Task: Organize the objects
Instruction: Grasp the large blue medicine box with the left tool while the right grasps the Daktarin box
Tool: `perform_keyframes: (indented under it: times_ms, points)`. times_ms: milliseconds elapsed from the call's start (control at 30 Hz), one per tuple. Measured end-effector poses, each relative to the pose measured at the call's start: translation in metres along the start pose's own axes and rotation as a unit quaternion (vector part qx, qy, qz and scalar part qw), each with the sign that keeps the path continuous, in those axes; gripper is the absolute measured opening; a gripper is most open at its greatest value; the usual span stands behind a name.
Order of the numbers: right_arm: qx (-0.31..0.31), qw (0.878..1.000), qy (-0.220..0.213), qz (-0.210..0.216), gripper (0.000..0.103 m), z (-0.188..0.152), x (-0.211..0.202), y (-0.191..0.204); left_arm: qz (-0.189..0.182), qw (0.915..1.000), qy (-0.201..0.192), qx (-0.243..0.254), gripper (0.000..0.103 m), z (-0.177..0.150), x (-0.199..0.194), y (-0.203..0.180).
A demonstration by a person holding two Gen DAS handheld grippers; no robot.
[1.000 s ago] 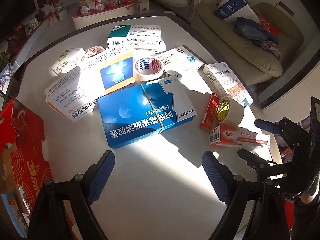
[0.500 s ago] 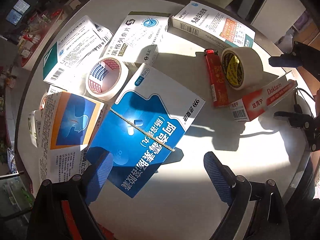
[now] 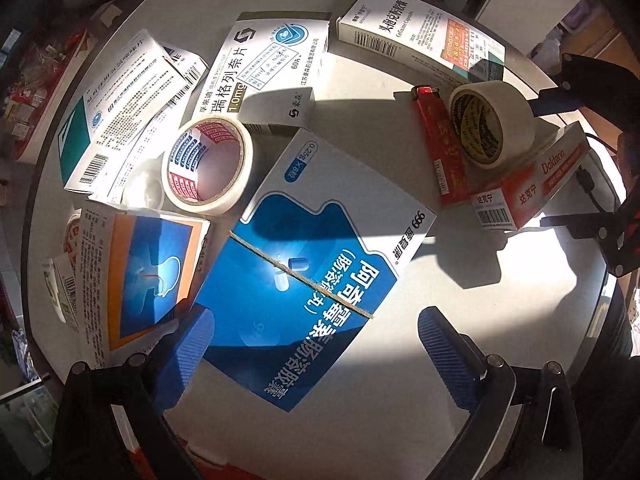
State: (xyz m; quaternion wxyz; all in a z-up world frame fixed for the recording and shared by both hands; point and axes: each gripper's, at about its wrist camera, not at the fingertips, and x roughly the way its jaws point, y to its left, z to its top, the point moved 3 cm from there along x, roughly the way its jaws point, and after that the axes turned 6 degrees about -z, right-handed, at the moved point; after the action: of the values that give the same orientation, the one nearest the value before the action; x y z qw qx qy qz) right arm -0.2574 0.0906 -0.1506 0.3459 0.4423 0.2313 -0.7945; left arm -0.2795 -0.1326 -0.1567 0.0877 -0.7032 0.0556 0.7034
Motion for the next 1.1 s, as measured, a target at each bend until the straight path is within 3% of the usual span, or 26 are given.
perform_keyframes:
  times_ms: [167,400,467,600,767,867,900,967,1100]
  points:
    - [0.006,1.000,-0.005,-0.006,0.072,-0.002,-0.003,0.001,-0.019,0.9996,-0.019,0.001,0.103,0.003,-0.009,0.010]
    - [0.013,1.000,-0.001,-0.006,0.072,-0.005,-0.002,-0.001,0.013,0.9973,0.049,0.054,0.103,0.009,0.023,0.009]
    - [0.009,1.000,0.000,-0.005,0.072,-0.005,-0.001,0.000,-0.005,0.9984,0.039,0.039,0.103,0.008,0.020,0.006]
    - [-0.003,1.000,0.004,-0.005,0.072,-0.003,0.002,0.003,0.008,0.9987,0.050,-0.004,0.103,-0.005,0.022,-0.006]
    - [-0.017,1.000,0.011,-0.007,0.069,0.001,0.007,0.009,-0.016,0.9954,0.012,-0.094,0.103,-0.026,0.021,-0.027]
    - [-0.017,1.000,0.018,-0.007,0.043,0.001,0.009,0.012,-0.021,0.9901,-0.031,-0.135,0.098,-0.037,0.015,-0.032]
    - [-0.012,1.000,0.017,-0.004,0.026,0.001,0.007,0.013,-0.018,0.9862,-0.051,-0.157,0.092,-0.041,0.011,-0.031]
    - [-0.004,1.000,0.023,-0.002,0.024,-0.001,0.004,0.019,-0.025,0.9751,-0.080,-0.205,0.084,-0.050,0.004,-0.028]
    - [0.041,0.999,0.015,-0.008,0.024,-0.011,-0.004,0.028,-0.033,0.9588,-0.130,-0.251,0.083,-0.066,-0.001,-0.033]
